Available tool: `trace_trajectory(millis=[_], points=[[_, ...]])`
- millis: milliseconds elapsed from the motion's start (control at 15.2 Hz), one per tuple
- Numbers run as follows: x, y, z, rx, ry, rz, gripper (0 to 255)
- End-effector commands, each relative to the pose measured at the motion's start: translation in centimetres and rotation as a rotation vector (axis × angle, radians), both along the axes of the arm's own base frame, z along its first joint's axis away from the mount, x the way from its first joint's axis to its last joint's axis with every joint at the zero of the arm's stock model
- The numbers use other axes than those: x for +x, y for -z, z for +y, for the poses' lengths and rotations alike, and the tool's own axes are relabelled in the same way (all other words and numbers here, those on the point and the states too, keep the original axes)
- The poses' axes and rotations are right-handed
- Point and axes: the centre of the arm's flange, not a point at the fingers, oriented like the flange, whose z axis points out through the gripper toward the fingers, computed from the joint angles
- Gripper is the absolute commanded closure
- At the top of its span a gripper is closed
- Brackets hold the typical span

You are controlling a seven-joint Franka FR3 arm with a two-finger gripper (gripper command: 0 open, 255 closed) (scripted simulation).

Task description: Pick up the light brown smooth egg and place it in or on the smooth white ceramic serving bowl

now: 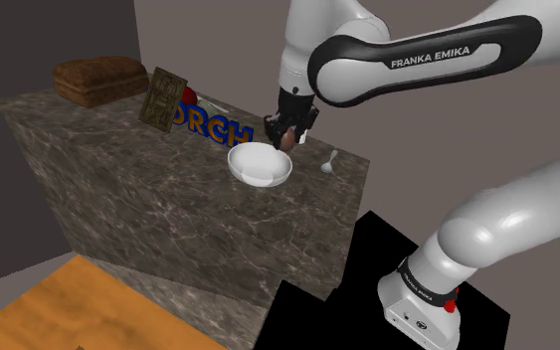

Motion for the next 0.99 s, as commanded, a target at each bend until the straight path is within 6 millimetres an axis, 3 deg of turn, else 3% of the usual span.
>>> trace_trajectory(millis=[0, 198, 924], points=[[2.8, 0.1, 0.3, 0.001, 0.000, -0.001, 255], [6.6, 0.1, 0.8, 0.001, 0.000, -0.001, 255], [6.6, 5.9, 0.8, 0.001, 0.000, -0.001, 255]])
